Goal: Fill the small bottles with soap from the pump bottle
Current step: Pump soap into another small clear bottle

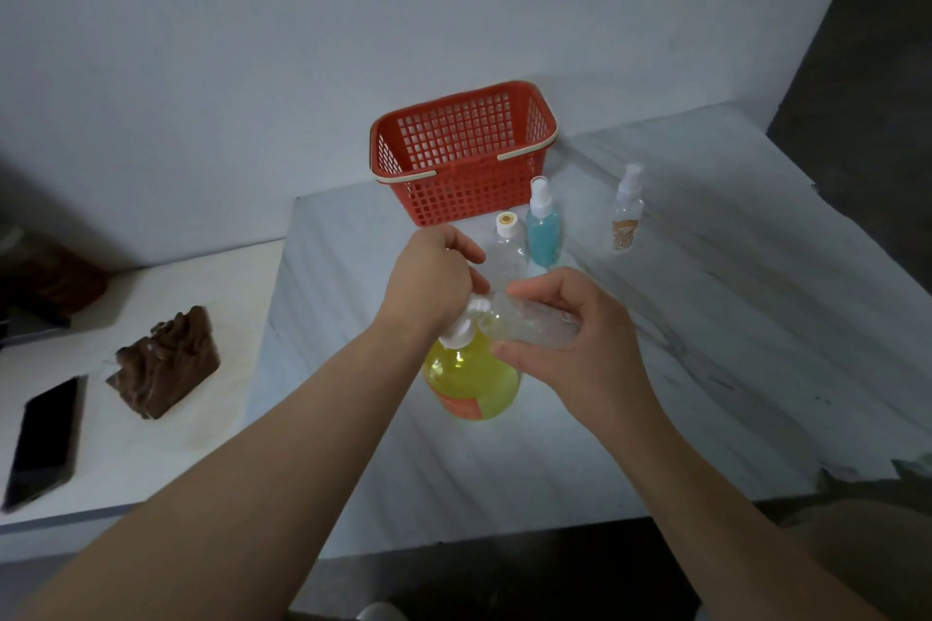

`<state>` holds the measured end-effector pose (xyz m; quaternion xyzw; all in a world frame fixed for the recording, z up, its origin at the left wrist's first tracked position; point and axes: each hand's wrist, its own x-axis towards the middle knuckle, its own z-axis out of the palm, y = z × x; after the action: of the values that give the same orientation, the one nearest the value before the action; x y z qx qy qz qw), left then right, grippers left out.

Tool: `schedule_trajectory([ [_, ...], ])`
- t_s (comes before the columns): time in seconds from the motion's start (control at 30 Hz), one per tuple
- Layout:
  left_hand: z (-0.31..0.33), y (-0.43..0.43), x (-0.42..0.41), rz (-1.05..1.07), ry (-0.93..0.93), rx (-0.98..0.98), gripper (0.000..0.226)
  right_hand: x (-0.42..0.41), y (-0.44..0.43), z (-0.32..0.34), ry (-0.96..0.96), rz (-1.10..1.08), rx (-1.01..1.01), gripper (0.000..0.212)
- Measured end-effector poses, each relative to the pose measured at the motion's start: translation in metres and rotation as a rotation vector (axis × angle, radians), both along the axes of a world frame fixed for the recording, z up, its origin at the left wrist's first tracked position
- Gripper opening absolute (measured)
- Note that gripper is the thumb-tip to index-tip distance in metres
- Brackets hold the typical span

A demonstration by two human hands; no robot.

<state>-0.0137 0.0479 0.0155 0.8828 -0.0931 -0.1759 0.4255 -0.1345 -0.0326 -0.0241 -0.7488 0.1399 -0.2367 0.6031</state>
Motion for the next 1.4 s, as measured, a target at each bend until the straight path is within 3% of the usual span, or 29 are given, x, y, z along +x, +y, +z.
schedule_trajectory([
  [0.27,0.003,0.002,-0.004,0.001,-0.034,0.025,0.037,-0.005,0.002,0.003,0.012,0.007,0.003,0.042],
  [0.53,0.020,-0.001,-0.002,-0.018,-0.021,-0.077,0.030,-0.003,0.000,0.008,0.000,0.009,-0.008,0.043],
  [1.4,0.003,0.001,-0.004,0.029,0.006,-0.047,0.037,-0.002,0.002,0.000,-0.006,-0.005,-0.036,0.045],
])
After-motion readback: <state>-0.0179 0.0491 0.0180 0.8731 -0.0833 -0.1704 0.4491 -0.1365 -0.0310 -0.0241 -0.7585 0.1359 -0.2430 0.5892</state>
